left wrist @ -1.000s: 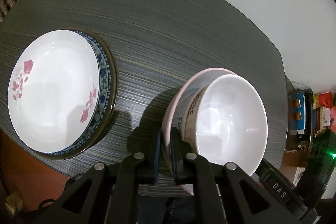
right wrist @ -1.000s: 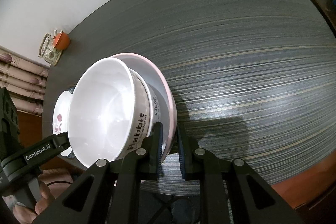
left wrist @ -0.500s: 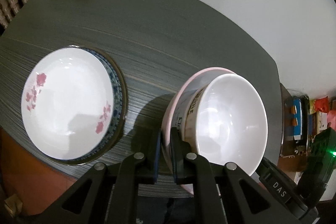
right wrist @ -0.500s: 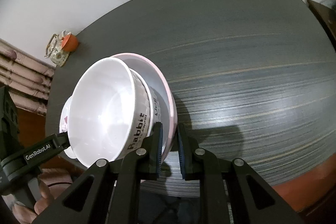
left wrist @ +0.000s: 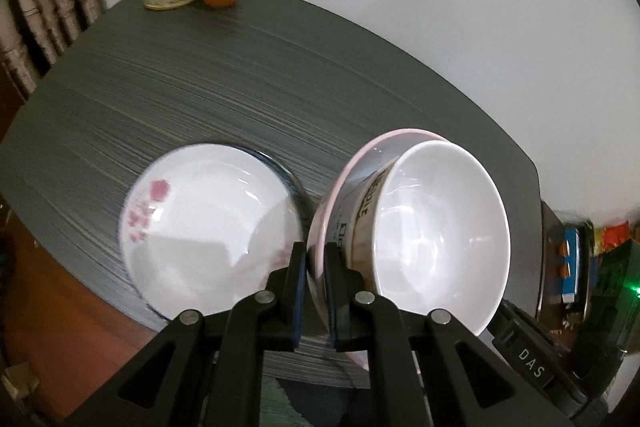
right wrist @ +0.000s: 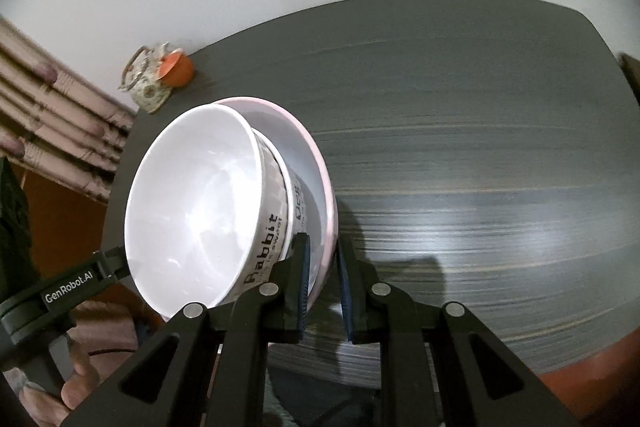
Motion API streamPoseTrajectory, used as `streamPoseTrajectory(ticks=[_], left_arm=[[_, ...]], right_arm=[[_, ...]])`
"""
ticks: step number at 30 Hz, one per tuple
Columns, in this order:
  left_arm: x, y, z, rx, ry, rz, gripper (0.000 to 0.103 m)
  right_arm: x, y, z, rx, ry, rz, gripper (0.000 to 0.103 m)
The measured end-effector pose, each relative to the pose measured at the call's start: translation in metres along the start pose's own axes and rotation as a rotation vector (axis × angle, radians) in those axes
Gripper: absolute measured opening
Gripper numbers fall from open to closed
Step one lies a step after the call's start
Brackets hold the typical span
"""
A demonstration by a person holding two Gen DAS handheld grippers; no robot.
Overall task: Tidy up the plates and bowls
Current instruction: 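Carry the bowl stack with the left tool over the pink-flowered plate stack, then lower the bowl stack onto the plates and open the left tool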
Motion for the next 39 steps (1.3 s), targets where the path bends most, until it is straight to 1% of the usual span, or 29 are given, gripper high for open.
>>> streamPoseTrajectory(ticks=[8,17,24,30,39], left_arm=[[0.013,-0.059,-0.02,0.05,0.034,-0.081,0.007],[0.018,-0.109,-0.023,0.081,0.03,-0.147,0.007],[0.015,-0.128,-0.018,0.08,0.013,-0.177,0.007],[0.013,-0.134,-0.011,0.069,0.005,-0.191,0.007],[0.012,-0.149,0.002,0.058,-0.022,-0.214,0.007]], right_arm=[[0.002,-0.05,0.013,0.032,-0.025,-0.068,0.015],[-0.007,-0.097,0.038,0.06,-0.082,-0.132,0.015],[-0.02,-0.112,0.054,0.053,-0.123,-0.158,0.015],[-0.03,-0.111,0.059,0.039,-0.141,-0.164,0.015],[-0.028,-0.12,0.071,0.015,-0.148,-0.169,0.015]])
Point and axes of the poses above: each gripper's, at about its wrist camera, not at the fingertips, and z roughly the way its jaws point, y to its right, x to its top, the point moved 9 cm from there along z, roughly the way its jaws point, and after that the axes turned 4 degrees about -x, right-handed, at the moved point
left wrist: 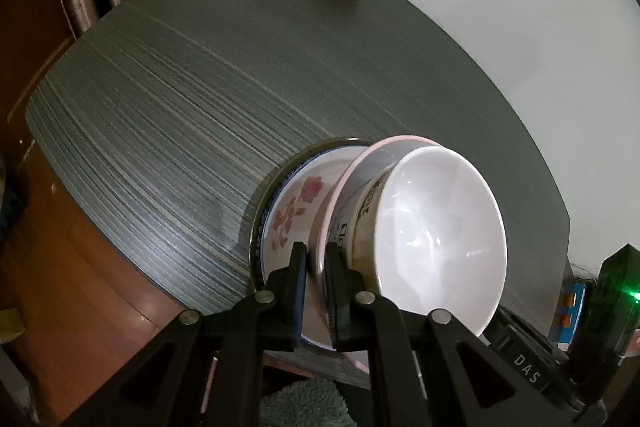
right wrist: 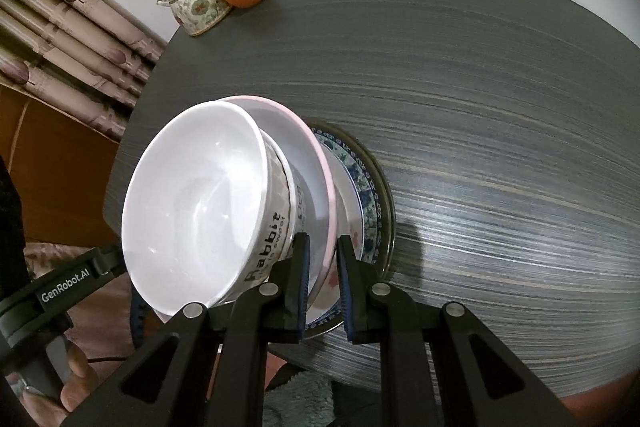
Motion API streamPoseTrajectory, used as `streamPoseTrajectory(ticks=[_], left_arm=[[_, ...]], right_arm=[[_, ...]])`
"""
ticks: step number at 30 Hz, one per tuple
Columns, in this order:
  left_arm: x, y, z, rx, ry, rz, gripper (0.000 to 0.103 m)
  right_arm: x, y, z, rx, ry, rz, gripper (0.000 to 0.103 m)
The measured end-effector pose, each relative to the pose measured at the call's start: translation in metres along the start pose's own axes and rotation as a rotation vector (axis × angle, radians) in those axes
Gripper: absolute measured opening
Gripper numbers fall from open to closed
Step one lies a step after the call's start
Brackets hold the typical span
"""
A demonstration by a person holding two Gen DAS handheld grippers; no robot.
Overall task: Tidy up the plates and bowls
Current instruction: 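Lower the bowl stack onto the plates and open the left tool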
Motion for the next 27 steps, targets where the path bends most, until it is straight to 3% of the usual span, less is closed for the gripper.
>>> streamPoseTrajectory(ticks=[16,27], left_arm=[[0.002,-0.001,0.002,-0.016,0.009,-0.011,0.011],[0.004,-0.009,-0.015,-0.05,0.033,-0.039,0.018]], right_arm=[[0.0,-0.004,0.01,-0.002,-0.013,-0.005,0.016],[-0.002,0.01,0.005,-0.015,0.006,0.001,0.044]])
Point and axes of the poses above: each gripper's, at about its wrist camera, not at the fingertips, and z roughly the way its jaws point, y to its right, x to its top, the point moved 9 cm from there along z, roughly the way its jaws point, and after that the axes turned 4 degrees about -x, right-handed, at the moved point
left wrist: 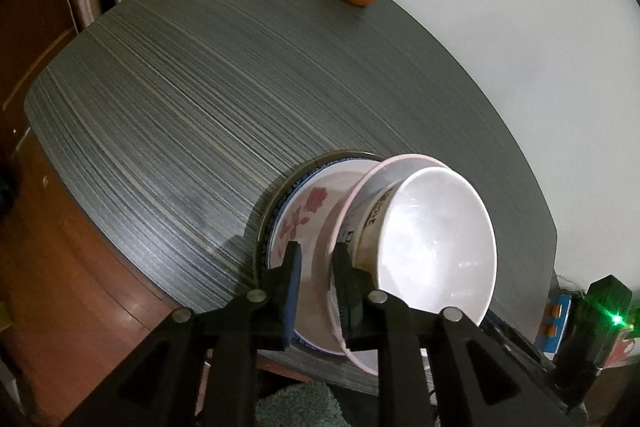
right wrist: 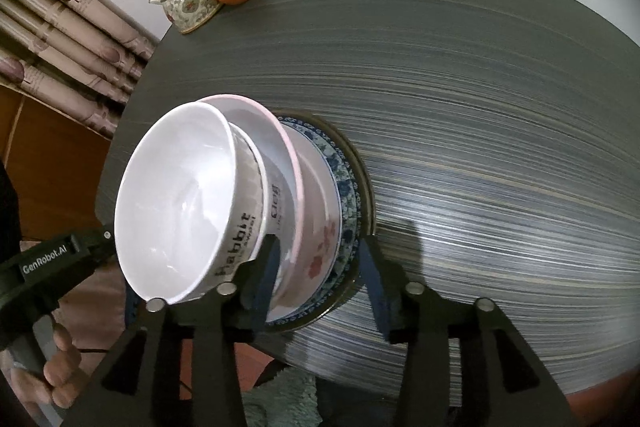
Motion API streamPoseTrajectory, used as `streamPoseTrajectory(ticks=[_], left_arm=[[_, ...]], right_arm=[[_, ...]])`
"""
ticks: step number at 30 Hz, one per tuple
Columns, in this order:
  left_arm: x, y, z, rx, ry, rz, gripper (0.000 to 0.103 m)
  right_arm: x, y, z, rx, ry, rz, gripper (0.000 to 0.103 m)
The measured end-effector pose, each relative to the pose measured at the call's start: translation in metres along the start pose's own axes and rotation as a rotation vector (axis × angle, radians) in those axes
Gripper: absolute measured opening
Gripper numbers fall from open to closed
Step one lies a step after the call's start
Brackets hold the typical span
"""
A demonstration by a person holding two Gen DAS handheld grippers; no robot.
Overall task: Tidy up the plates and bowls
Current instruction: 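Lower the bowl stack onto the plates and open the left tool, then withdraw the left tool from the stacked dishes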
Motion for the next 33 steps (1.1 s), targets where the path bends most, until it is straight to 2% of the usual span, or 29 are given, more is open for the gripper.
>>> streamPoseTrajectory(ticks=[3,8,12,14,18,21,23,33], left_arm=[[0.0,-0.001,-0.006,-0.004,0.011,-0.001,0.022],[0.002,-0.006,-0.023,0.011,0.055,-0.004,0.036],[-0.001,-0.006,-0.034,0.039,0.083,0.023,0.043],[-0.005,-0.004,-0.037,0.049,0.089,0.041,0.048],[-0.018,0.006,-0.04,0.07,0.1,0.105,0.05],[-0.03,0.013,-0.043,0.094,0.111,0.159,0.062],[-0.038,0.018,-0.043,0.116,0.119,0.196,0.064],[-0.066,0.038,-0.042,0.197,0.145,0.288,0.065]], right_arm=[[0.0,0.004,-0.004,-0.013,0.014,-0.013,0.052],[-0.004,0.012,-0.013,-0.007,0.034,-0.012,0.065],[-0.009,0.014,-0.021,-0.007,0.047,-0.032,0.075],[-0.013,0.016,-0.025,-0.001,0.052,-0.033,0.078],[-0.02,0.018,-0.032,0.004,0.066,-0.041,0.089],[-0.025,0.017,-0.036,0.001,0.077,-0.053,0.097],[-0.029,0.016,-0.037,-0.005,0.084,-0.069,0.101],[-0.048,-0.001,-0.04,-0.017,0.107,-0.154,0.102]])
Point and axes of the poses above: each gripper's, at about its wrist camera, not at the fingertips, and z roughly the way its jaws point, y to its right, x to its top, the point moved 9 cm from there along z, roughly the way its jaws point, and after that the axes turned 4 degrees about -x, right-handed, at the moved point
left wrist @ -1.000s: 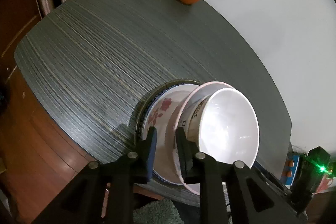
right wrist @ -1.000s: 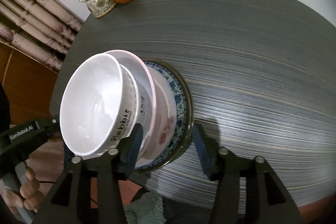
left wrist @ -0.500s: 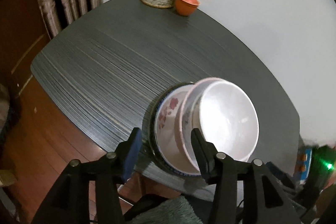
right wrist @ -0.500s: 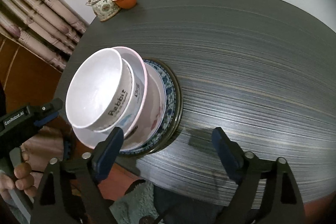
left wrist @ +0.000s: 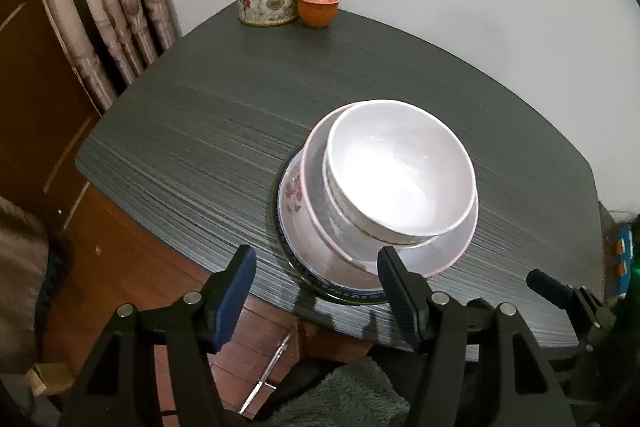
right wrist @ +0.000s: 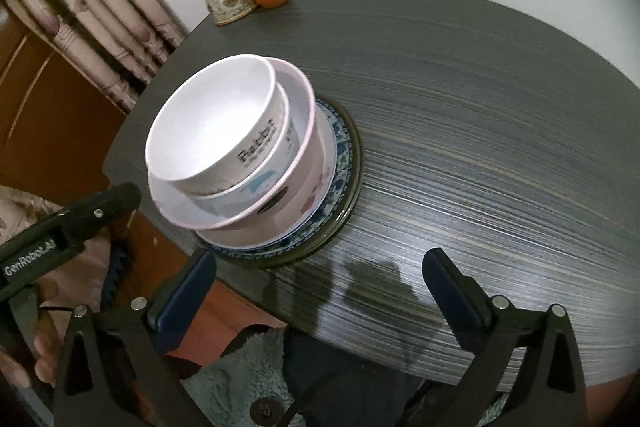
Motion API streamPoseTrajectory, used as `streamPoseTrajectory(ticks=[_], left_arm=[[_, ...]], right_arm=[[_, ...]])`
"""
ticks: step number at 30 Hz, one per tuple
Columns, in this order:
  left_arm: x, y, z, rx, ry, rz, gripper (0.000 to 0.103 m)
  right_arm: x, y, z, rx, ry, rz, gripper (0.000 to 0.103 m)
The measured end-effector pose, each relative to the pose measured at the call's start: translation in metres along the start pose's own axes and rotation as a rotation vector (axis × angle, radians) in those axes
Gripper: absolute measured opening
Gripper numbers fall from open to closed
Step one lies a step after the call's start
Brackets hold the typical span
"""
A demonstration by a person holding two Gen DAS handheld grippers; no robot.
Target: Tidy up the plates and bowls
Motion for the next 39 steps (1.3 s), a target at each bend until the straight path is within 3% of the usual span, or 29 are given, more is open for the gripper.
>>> streamPoseTrajectory(ticks=[12,39], left_arm=[[0.0,0.017,0.002,0.043,0.018,0.047,0.065],[-0.001,0.023,0.006,0.048,0.008,0.058,0.065]], right_arm=[[-0.004,-0.004,-0.014,-0.011,0.062,-0.045,0.102],[-0.009,-0.018,-0.01,-0.017,0.057,-0.079,0.102]])
Point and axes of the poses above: each gripper's, at about its wrist camera, not at the fingertips, and z roughly the way its jaws point, y to its right, x to its top, the point moved 9 cm from there along z, roughly the way its jaws point, and after that the axes turned 4 degrees about -x, right-handed, at the moved point
